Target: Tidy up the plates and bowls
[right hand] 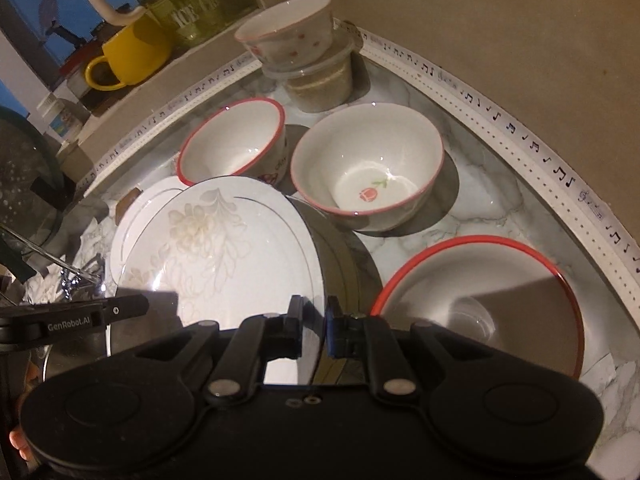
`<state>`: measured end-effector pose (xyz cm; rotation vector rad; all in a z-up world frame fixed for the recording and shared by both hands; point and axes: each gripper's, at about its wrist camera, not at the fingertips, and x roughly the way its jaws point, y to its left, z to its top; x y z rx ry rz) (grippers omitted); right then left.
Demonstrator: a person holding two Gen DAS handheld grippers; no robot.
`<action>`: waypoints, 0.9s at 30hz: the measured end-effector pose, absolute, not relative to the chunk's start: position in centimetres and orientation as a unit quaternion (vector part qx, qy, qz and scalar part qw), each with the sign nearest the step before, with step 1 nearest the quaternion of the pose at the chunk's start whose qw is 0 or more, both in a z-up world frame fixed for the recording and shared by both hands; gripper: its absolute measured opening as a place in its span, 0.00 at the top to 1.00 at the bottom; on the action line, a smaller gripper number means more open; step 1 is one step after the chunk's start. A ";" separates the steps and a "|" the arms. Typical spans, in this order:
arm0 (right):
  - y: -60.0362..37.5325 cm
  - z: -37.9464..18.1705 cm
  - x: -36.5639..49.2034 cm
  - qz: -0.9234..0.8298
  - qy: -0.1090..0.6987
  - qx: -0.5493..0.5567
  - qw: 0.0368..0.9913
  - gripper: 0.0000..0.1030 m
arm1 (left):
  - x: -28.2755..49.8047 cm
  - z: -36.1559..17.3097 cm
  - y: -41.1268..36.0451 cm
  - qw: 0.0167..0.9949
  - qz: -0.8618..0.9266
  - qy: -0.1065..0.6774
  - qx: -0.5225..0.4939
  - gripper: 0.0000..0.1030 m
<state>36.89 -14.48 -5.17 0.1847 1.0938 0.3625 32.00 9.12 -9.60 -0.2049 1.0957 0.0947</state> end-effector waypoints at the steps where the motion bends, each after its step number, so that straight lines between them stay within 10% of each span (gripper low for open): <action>1: -14.5 -5.3 37.0 0.170 0.518 0.087 0.834 0.88 | 32.2 -9.7 9.1 0.847 0.047 0.521 -0.097 0.81; 27: -13.6 -5.2 37.6 0.166 0.512 0.035 0.842 0.86 | 32.7 -10.5 8.3 0.850 0.036 0.521 -0.074 0.81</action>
